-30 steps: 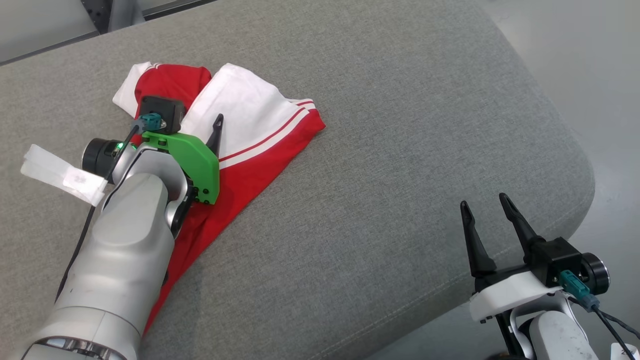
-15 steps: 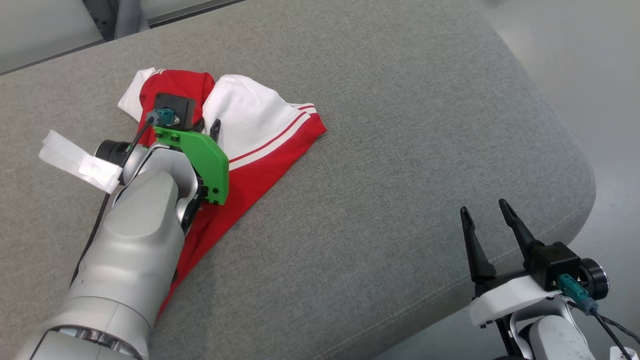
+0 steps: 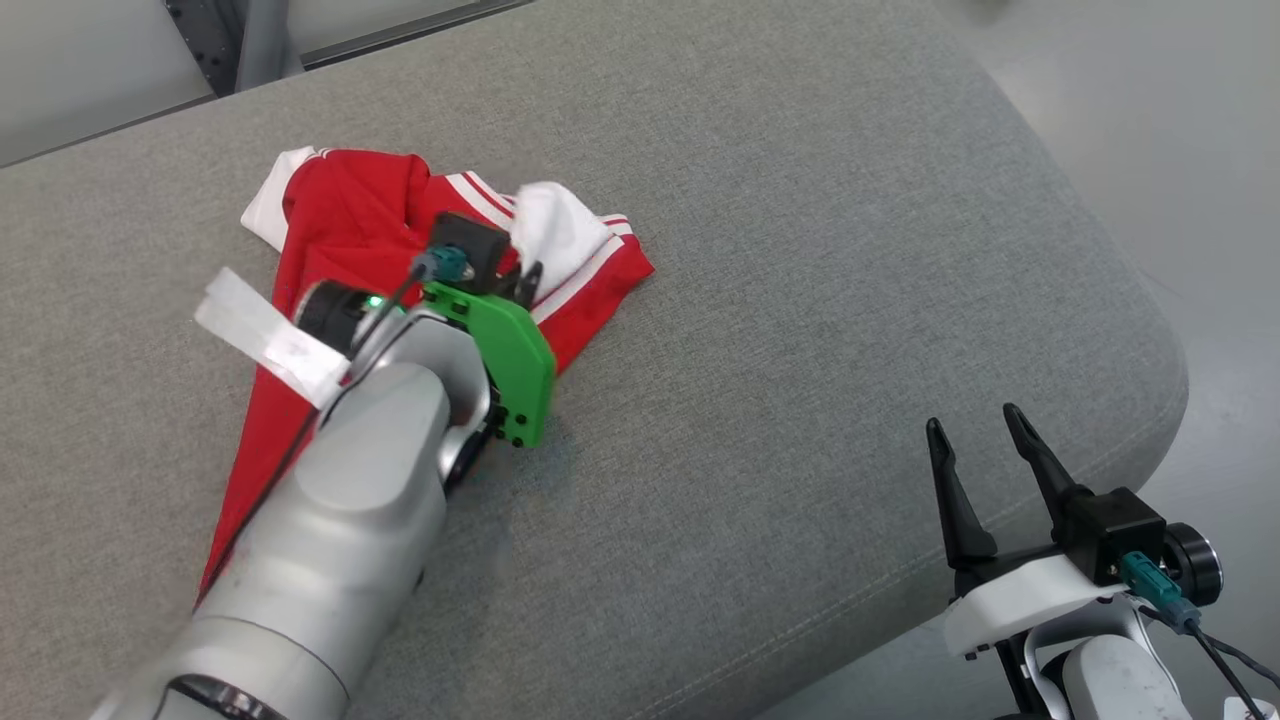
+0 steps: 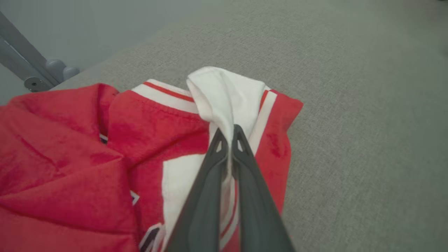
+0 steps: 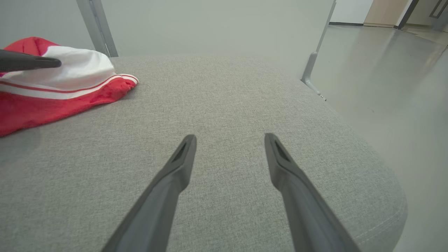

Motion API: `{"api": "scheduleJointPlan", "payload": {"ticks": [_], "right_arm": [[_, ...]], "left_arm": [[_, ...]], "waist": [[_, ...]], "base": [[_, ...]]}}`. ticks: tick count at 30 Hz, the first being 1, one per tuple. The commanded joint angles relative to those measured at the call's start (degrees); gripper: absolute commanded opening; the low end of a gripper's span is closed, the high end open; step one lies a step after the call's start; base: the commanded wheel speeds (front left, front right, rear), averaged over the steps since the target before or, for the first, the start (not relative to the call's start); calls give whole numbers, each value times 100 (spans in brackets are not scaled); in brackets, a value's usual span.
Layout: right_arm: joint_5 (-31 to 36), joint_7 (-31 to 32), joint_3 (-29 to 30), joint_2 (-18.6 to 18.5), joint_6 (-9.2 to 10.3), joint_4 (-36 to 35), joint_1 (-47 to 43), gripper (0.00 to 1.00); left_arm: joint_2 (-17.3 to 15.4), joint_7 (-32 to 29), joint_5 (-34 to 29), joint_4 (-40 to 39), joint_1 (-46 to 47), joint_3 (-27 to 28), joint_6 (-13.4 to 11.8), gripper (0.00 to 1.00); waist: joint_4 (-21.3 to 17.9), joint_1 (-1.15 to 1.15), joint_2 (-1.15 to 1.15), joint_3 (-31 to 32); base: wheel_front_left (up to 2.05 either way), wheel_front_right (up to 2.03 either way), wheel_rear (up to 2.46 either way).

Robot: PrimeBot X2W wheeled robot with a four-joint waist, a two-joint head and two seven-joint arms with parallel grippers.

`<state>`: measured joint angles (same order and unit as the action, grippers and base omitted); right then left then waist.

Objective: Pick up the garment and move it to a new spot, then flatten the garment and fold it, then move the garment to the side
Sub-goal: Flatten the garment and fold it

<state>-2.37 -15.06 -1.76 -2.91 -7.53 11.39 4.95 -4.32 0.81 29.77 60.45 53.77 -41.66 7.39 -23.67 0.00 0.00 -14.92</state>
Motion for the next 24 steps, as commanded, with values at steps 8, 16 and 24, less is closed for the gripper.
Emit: {"api": "scheduleJointPlan", "payload": {"ticks": [8,16,24], "right_arm": [[-112,-19,52,-3,8,24,-95,100],[-81,-19,25,-2,8,72,-107,100],[180,-19,120,-2,8,-6,-217,100]], "left_arm": [[129,-91,679,-1384,-1083,-1236,14,0],[130,263,1230,-1964,-1642,-1743,14,100],[131,1277,1763,-2474,-1850,-1835,-147,100]], "waist": [[35,0,0,67],[97,0,0,120],[667,0,0,323]], "base": [[0,0,0],[0,0,0],[0,0,0]]}}
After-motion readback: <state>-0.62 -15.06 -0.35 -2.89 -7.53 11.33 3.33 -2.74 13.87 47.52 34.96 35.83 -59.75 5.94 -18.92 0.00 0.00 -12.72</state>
